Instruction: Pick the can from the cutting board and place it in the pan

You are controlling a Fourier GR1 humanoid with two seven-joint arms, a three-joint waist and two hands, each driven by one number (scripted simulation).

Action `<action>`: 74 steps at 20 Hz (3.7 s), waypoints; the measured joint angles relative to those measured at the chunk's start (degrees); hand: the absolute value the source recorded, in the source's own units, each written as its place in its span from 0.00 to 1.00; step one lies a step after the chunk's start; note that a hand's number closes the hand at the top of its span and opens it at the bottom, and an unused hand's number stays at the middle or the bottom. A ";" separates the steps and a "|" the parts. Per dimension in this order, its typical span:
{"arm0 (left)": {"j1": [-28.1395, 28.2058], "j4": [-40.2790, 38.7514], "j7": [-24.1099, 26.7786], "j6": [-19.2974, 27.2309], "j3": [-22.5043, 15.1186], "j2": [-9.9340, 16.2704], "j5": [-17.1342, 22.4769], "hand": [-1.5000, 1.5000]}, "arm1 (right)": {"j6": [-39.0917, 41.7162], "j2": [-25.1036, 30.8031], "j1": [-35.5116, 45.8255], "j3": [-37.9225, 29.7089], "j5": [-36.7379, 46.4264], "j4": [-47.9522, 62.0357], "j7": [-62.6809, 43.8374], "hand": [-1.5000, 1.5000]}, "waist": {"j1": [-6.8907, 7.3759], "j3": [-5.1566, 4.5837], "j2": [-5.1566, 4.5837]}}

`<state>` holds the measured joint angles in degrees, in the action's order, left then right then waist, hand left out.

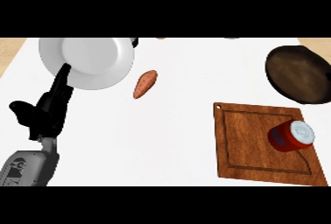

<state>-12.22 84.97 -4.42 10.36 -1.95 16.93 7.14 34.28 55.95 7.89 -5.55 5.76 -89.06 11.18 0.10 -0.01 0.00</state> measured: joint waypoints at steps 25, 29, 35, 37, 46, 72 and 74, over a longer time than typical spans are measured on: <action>-1.26 -2.85 1.45 -4.87 4.96 -2.40 -2.42 0.50 | 3.46 -10.93 3.68 7.13 27.61 2.91 3.00 0.00 | -0.01 0.00 -0.02; -0.59 -1.79 1.28 -4.41 4.93 -3.24 -3.53 0.50 | 4.46 -12.77 3.86 8.25 31.36 2.23 1.30 0.00 | 0.00 0.00 0.01; -0.63 -0.31 -0.58 -4.63 5.25 -4.18 -4.17 0.50 | 2.66 -15.87 4.99 9.08 36.66 7.05 4.10 0.00 | 0.04 0.01 -0.01; -0.52 -0.90 0.38 -4.68 5.19 -4.70 -4.88 0.50 | 2.94 -16.59 5.66 9.01 38.28 7.58 4.17 0.00 | 0.02 0.01 -0.02; -0.52 -1.04 0.54 -5.28 6.06 -5.52 -5.96 0.50 | 2.03 -19.41 5.05 10.41 45.14 10.75 6.04 0.00 | -0.05 0.02 -0.01; -0.82 0.03 -1.03 -6.87 7.58 -5.69 -6.32 0.50 | -6.12 -49.92 7.19 14.19 58.03 4.56 -23.10 1.00 | -0.15 -0.29 0.39; -1.11 -0.90 -0.38 -6.61 7.62 -5.97 -6.56 0.50 | -11.04 -51.59 7.80 14.21 59.91 2.48 -25.11 1.00 | -0.34 -0.17 0.26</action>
<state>-13.33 84.07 -4.80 3.76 5.67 10.96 0.58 23.24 4.36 15.69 8.65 65.68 -86.58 -13.93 -0.24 -0.18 0.26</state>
